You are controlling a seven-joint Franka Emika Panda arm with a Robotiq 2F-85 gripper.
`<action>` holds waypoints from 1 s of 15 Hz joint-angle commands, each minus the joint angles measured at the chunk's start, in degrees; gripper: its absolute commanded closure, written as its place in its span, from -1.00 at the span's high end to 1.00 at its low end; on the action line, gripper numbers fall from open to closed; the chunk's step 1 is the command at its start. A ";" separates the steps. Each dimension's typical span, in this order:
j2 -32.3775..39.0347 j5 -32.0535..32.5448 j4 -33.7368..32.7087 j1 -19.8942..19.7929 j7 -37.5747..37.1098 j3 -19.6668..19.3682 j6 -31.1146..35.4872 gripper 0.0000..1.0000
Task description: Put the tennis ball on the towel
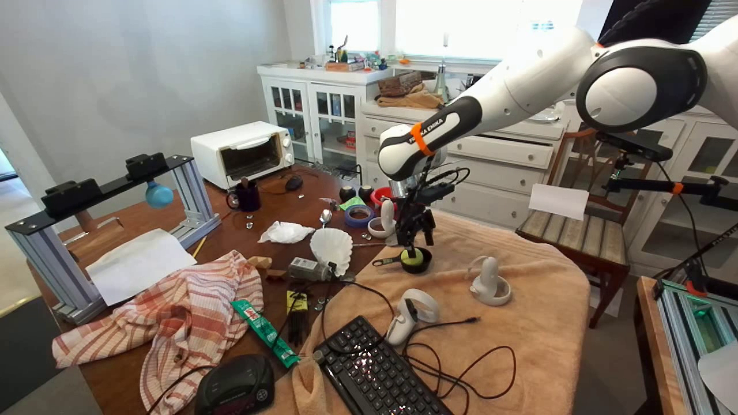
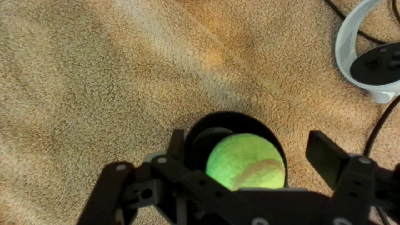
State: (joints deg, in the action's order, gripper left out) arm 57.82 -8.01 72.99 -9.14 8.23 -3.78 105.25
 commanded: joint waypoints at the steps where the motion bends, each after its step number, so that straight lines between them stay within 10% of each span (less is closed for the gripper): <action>1: -0.29 1.07 1.22 -1.04 0.92 0.93 3.65 1.00; 15: 0.62 -1.43 1.25 -1.79 0.49 4.40 6.93 1.00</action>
State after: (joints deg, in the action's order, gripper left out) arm 57.93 -8.43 73.57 -10.00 8.68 -0.27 111.09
